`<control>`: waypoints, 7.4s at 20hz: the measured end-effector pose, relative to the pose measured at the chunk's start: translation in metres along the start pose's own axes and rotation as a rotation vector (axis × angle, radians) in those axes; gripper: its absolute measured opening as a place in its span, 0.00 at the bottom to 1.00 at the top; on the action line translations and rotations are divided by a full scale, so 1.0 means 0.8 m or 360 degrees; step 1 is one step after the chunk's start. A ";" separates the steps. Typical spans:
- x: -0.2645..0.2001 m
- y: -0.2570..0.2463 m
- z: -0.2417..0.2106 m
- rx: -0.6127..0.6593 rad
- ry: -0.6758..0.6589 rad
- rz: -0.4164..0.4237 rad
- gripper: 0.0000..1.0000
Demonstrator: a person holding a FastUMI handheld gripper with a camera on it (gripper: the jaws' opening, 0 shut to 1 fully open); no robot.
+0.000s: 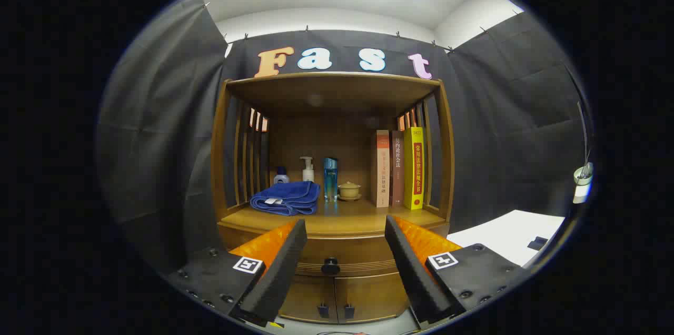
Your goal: Pull open the drawer, take out the items inside it, and place them on the countertop above the cabinet.
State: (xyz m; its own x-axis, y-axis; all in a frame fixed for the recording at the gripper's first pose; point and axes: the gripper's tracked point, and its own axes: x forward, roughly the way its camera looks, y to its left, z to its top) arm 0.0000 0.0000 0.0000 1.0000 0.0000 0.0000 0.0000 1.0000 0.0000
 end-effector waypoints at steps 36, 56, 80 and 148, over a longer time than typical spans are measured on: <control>0.001 0.015 -0.011 0.0034 0.0003 0.0008 0.98; 0.123 0.047 -0.160 0.0012 0.0108 0.0064 0.98; 0.166 0.047 -0.316 -0.0043 0.0369 0.0074 0.47; 0.017 0.045 -0.291 -0.0034 0.0544 0.0108 0.35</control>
State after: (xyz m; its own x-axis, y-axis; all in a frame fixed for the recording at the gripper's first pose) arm 0.0136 0.0357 -0.2331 0.9398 0.0627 -0.3359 -0.0699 0.9975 -0.0092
